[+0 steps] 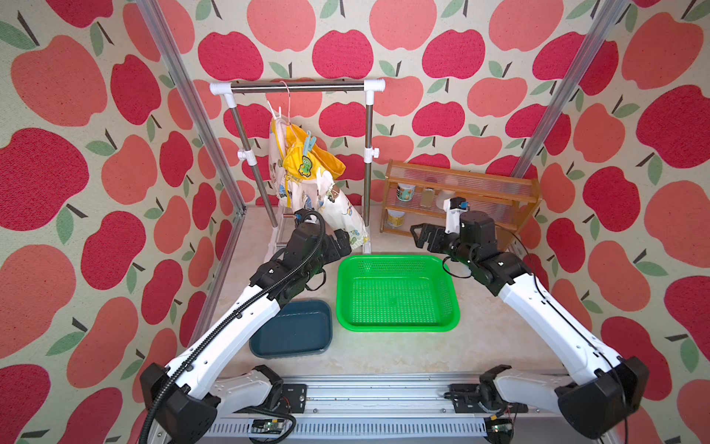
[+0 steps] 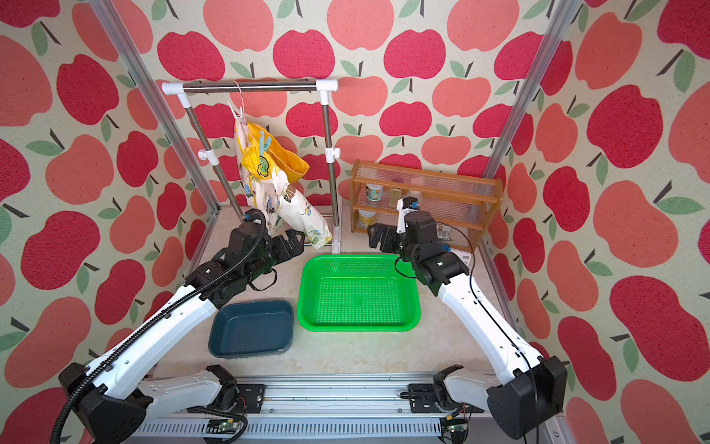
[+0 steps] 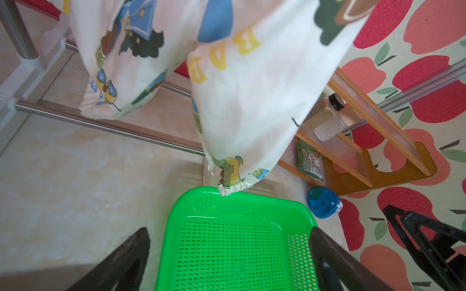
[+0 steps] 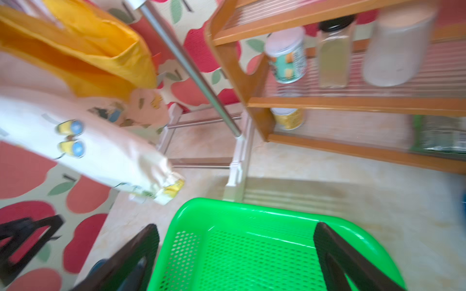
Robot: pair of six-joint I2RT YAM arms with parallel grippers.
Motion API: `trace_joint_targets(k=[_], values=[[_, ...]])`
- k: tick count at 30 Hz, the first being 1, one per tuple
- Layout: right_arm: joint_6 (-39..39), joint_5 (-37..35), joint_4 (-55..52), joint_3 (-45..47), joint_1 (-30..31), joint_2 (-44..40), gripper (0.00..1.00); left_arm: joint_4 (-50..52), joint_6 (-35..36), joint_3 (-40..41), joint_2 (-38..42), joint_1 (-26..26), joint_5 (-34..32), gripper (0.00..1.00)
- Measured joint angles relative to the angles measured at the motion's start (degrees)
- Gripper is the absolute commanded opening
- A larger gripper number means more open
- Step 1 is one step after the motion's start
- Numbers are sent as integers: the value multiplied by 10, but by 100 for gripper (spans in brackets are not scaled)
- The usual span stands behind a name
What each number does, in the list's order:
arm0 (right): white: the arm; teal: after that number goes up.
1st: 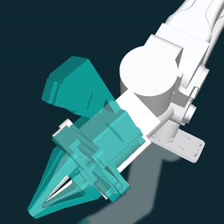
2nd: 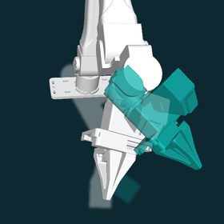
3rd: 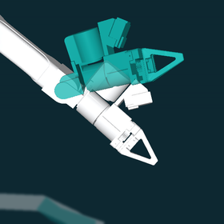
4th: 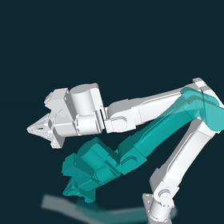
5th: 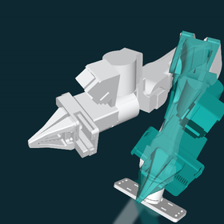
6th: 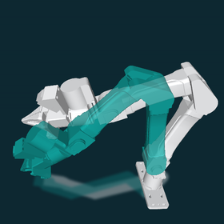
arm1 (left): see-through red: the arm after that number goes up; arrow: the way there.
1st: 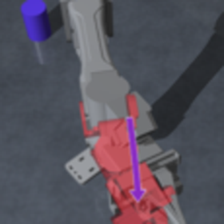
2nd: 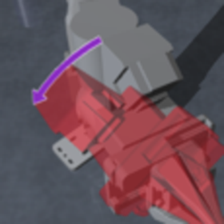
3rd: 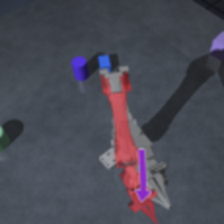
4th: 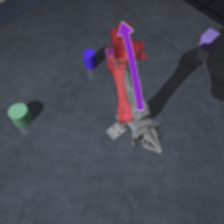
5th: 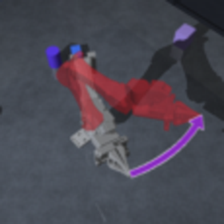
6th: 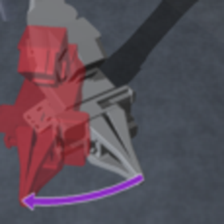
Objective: Remove the clothespins securing jackets to the hanger
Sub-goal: Pick up the hanger from the clothesline.
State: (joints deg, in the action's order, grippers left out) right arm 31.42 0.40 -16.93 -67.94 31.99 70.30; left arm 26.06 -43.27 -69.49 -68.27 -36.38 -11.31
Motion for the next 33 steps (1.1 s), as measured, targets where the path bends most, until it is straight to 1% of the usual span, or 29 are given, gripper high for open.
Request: trace_joint_targets(k=[3,5,7,8,9,12,16,20,22,26,30,33], values=[[22,17,18,-3,20,5,99,23,-32,-26,-15,-14,-23,99],[35,19,14,-18,20,19,99,48,-52,-38,-17,-9,-34,100],[43,23,12,-35,20,36,99,57,-53,-43,-15,-4,-35,100],[45,29,16,-38,20,43,99,56,-49,-43,-14,-2,-33,100],[47,36,20,-38,20,47,95,55,-46,-43,-12,0,-33,100],[51,44,23,-39,21,55,89,49,-36,-37,-3,15,-23,100],[45,31,7,-59,34,68,88,41,-21,-26,15,55,-13,100],[19,2,-23,-117,62,97,88,38,27,-35,26,60,-20,99],[6,-16,-29,-145,65,117,88,49,56,-65,17,63,-26,97],[-27,-52,-50,-209,65,172,86,66,118,-163,-15,78,-38,97],[-54,-76,-62,-247,65,211,86,84,156,-268,-56,122,-23,93],[-79,-84,-75,-284,65,233,85,87,176,-315,-83,150,-13,92]])
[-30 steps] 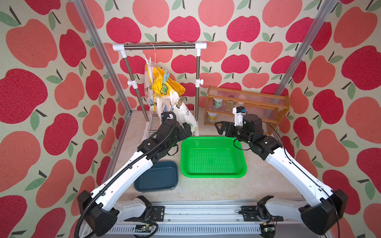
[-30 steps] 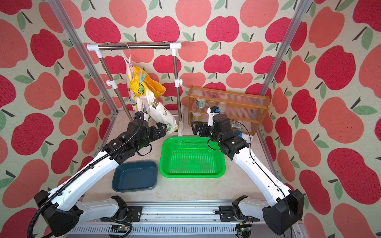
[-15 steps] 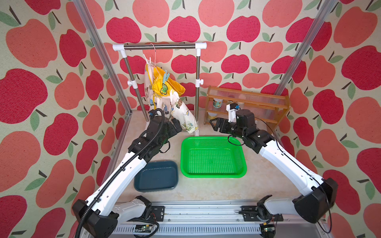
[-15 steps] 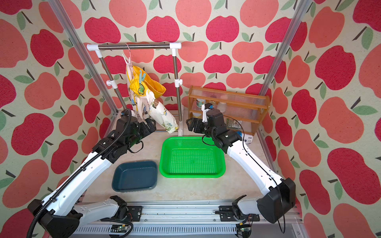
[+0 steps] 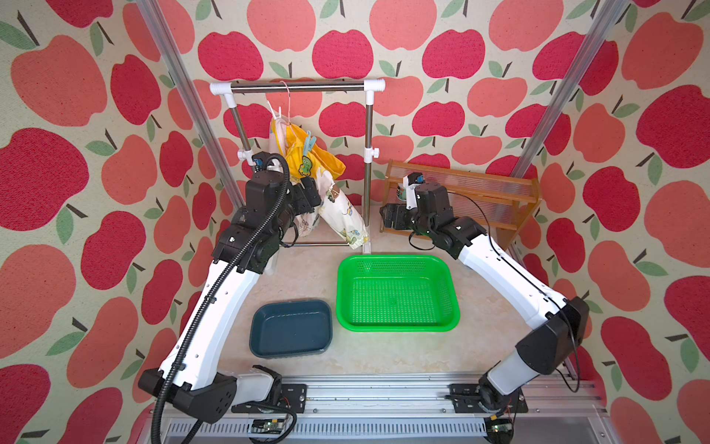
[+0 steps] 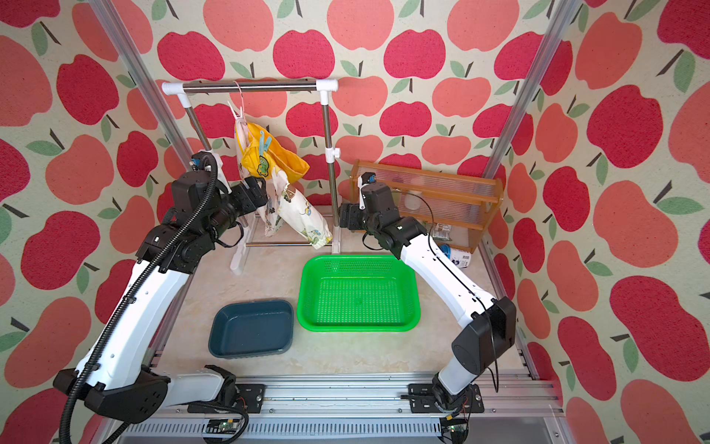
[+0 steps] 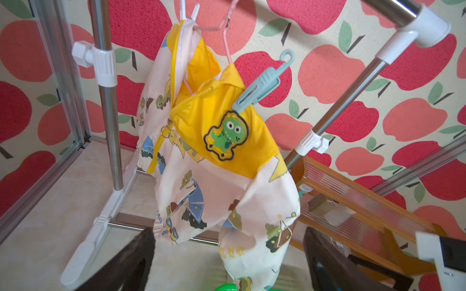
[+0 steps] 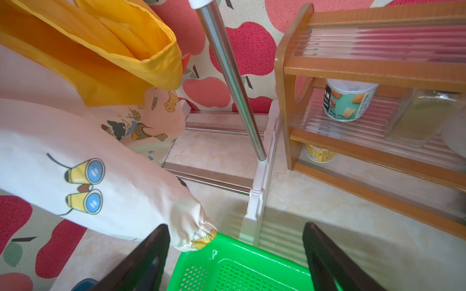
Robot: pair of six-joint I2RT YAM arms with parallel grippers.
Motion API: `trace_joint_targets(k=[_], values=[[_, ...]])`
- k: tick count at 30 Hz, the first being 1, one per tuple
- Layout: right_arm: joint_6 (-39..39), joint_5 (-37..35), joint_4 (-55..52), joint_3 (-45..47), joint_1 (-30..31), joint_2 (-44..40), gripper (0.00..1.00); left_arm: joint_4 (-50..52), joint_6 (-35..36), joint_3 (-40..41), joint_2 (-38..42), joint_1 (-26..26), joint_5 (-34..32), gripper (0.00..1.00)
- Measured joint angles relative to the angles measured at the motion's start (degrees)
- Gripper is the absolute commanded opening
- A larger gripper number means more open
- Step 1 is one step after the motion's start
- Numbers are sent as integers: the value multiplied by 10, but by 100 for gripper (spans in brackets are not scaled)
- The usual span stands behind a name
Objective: Remove the clothespins securing jackets to the hanger
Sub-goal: Pick up the hanger from the clothesline.
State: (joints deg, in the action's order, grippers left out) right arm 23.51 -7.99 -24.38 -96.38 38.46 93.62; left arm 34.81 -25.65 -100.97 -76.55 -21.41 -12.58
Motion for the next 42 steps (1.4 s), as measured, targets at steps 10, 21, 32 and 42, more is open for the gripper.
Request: trace_joint_targets(k=[10,21,32,42], values=[[-46,7,43,-77,-1,28,84,1,51,-59,-92,60,63,89],[-78,200,146,-283,3,213,71,-3,43,-31,-63,161,86,89],[-105,260,182,-344,36,248,74,7,12,64,-5,192,79,89],[-144,254,156,-463,65,301,72,8,-7,85,6,195,86,89]])
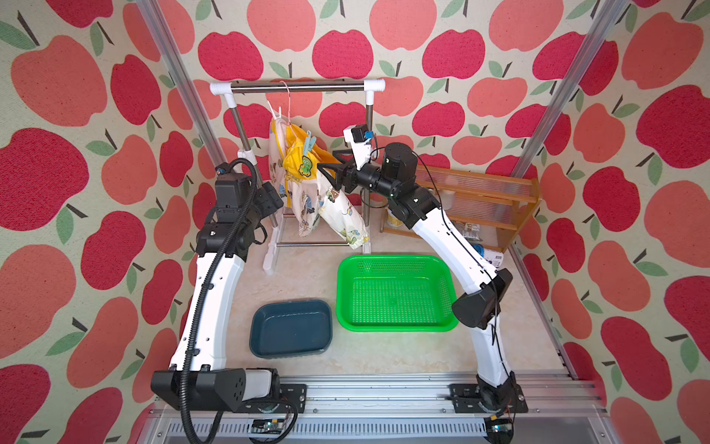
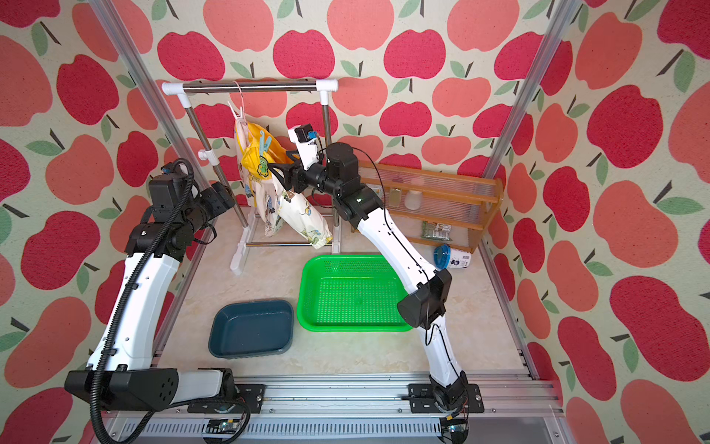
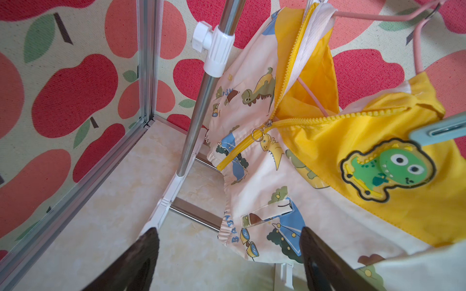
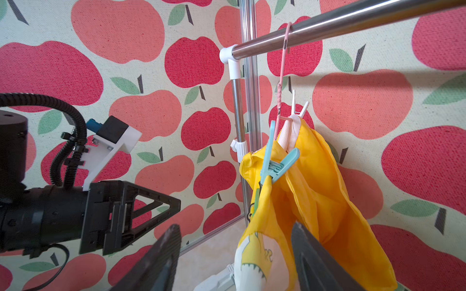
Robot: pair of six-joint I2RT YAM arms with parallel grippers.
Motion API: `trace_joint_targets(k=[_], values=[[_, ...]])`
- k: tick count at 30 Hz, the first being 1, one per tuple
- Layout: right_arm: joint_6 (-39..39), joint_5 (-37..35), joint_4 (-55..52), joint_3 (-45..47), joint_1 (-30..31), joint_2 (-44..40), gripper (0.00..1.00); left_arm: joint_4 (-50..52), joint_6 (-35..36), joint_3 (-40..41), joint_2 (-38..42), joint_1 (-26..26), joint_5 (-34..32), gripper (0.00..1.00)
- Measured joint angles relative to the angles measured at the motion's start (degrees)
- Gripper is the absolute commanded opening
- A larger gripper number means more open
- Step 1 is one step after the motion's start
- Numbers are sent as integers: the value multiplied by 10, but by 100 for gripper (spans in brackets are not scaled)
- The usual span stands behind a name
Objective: Remove the clothespins securing jackets to the hanger
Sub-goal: Pick up the hanger from the clothesline.
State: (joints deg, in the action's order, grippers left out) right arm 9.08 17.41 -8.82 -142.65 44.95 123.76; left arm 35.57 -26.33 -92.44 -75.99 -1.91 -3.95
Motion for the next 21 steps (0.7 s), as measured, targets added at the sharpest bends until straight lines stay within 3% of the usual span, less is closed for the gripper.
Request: trace_joint_targets(k=[4,10,15,21], values=[[-19,-19,-2,0,0,20,71,2,-8,25,20,0,0,88],[-24,-30,16,0,-1,53,62,11,-12,36,46,0,-4,89],[-14,-36,43,0,-2,68,52,16,-12,36,53,0,-13,89],[-3,-39,65,-6,-4,70,33,24,-12,36,49,0,-16,88]])
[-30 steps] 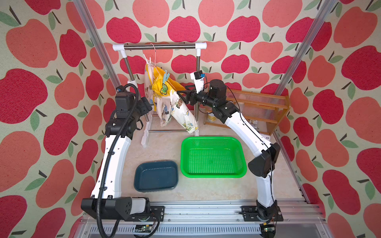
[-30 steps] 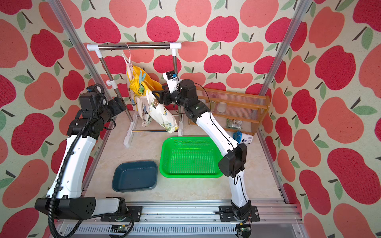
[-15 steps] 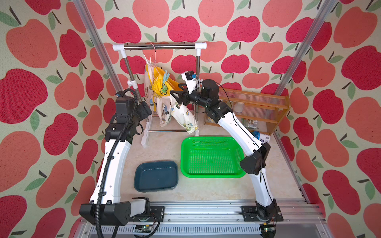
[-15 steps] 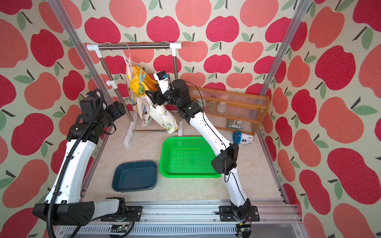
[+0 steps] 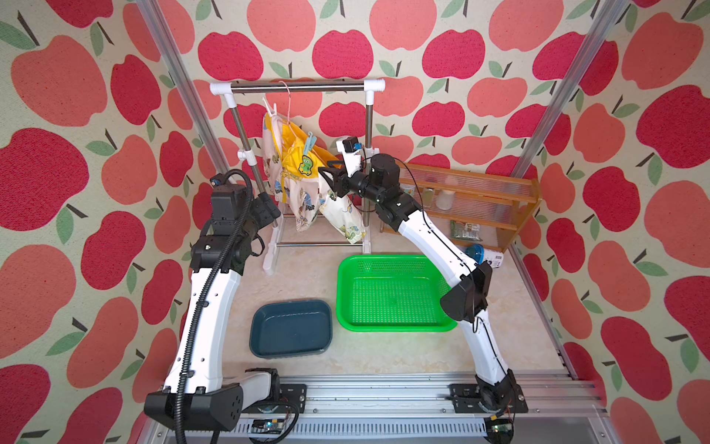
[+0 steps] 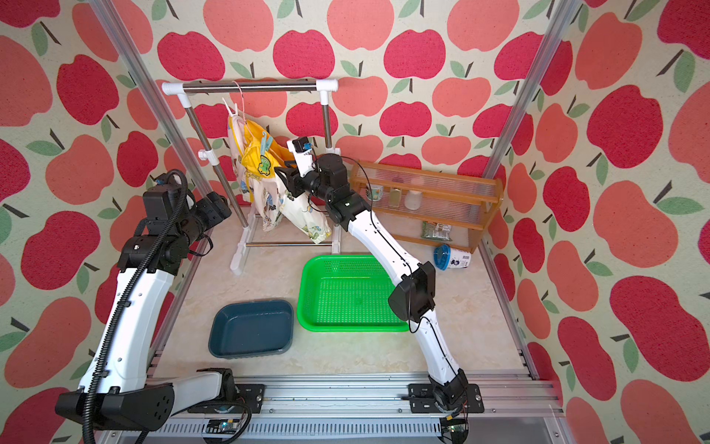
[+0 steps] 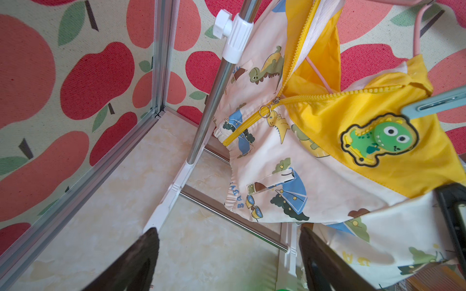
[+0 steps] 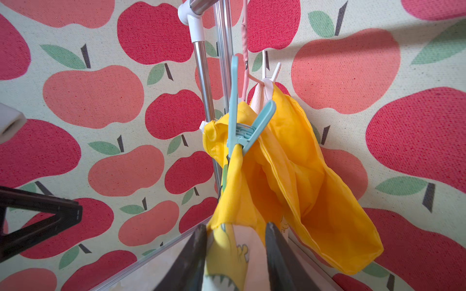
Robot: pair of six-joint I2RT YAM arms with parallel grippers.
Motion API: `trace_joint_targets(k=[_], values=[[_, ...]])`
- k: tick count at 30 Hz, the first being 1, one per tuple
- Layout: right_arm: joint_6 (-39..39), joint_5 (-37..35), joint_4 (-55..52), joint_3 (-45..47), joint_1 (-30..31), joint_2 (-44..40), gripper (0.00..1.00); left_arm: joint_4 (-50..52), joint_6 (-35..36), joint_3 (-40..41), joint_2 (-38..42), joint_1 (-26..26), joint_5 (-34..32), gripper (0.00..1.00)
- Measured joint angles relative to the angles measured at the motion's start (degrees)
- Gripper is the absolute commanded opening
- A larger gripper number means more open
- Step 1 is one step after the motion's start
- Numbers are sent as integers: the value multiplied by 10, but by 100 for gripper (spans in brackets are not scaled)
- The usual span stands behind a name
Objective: Remove the clothespins securing jackets to the hanger
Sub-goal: Pick up the hanger from the clothesline.
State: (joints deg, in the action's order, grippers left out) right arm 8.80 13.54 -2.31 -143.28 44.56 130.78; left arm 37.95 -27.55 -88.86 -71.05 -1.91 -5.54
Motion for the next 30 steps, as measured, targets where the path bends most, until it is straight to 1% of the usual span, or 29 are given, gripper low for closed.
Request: trace_joint_targets(k=[3,5,6,7,15,30], values=[[1,0,7,-7,0,4,26,2,0,0,0,0,0,88],[-2,0,8,-9,0,5,12,4,0,0,0,-1,0,88],[-5,-2,7,-9,0,6,1,4,0,1,0,-1,0,88],[-2,-7,5,-9,0,6,0,4,0,2,1,-1,0,88],[-10,-21,-5,-14,-4,7,0,9,-9,27,19,-2,-7,88],[-19,-25,-19,-31,-4,7,0,11,-20,42,28,-9,-15,88]])
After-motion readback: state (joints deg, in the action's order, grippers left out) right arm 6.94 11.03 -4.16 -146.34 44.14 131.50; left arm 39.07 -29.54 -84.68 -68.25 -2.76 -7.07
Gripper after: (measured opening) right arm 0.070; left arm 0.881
